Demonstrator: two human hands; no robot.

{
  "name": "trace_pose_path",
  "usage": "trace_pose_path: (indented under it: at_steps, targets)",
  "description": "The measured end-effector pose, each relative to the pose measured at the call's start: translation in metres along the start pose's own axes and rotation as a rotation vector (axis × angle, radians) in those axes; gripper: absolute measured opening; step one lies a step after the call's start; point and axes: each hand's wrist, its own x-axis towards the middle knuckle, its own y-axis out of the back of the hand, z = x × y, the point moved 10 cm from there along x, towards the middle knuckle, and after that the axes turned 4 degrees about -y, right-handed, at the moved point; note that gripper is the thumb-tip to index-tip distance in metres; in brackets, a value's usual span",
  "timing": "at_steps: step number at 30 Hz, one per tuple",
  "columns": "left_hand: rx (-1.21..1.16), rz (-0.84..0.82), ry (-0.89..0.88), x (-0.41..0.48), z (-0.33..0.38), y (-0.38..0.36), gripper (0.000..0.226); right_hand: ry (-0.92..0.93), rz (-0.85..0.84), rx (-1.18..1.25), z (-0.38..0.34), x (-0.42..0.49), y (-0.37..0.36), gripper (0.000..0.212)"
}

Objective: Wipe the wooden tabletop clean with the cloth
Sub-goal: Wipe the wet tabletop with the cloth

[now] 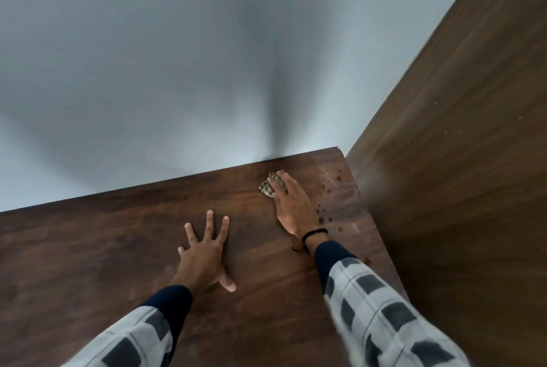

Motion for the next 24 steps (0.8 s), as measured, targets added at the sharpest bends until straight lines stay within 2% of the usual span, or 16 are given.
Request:
trace_pose_path:
  at_steps: [2,5,7,11,13,16,19,21,24]
  targets:
    - [-0.002,0.010,0.004,0.000,-0.001,0.001,0.160,-0.015,-0.004,-0.041,0.018,0.013,0.008,0.048]
    - [-0.007,0.003,0.004,0.000,-0.001,0.000,0.160,-0.207,0.021,-0.049,0.042,0.034,0.018,0.049]
    - [-0.009,0.001,-0.002,0.001,-0.002,-0.001,0.161,-0.255,0.014,-0.029,0.034,0.027,0.011,0.051]
    - [-0.017,0.009,-0.005,0.001,-0.002,-0.001,0.159,0.009,-0.084,-0.059,0.022,-0.003,-0.005,0.051]
    - [-0.013,0.002,-0.004,0.000,-0.001,0.001,0.158,0.060,-0.125,-0.110,0.042,0.007,0.001,0.050]
    - [-0.012,-0.008,-0.012,-0.001,0.001,0.000,0.158,-0.110,-0.069,-0.130,0.073,0.032,0.022,0.049]
    - [-0.010,-0.011,-0.003,-0.002,-0.001,0.001,0.158,-0.246,-0.007,-0.065,0.066,0.029,0.023,0.049]
    - [-0.008,-0.008,-0.013,-0.001,0.001,0.001,0.157,-0.191,-0.006,-0.079,0.043,0.006,0.007,0.050]
    - [-0.016,-0.014,-0.014,-0.001,0.000,0.001,0.157,0.037,-0.066,-0.047,0.021,-0.019,-0.006,0.047]
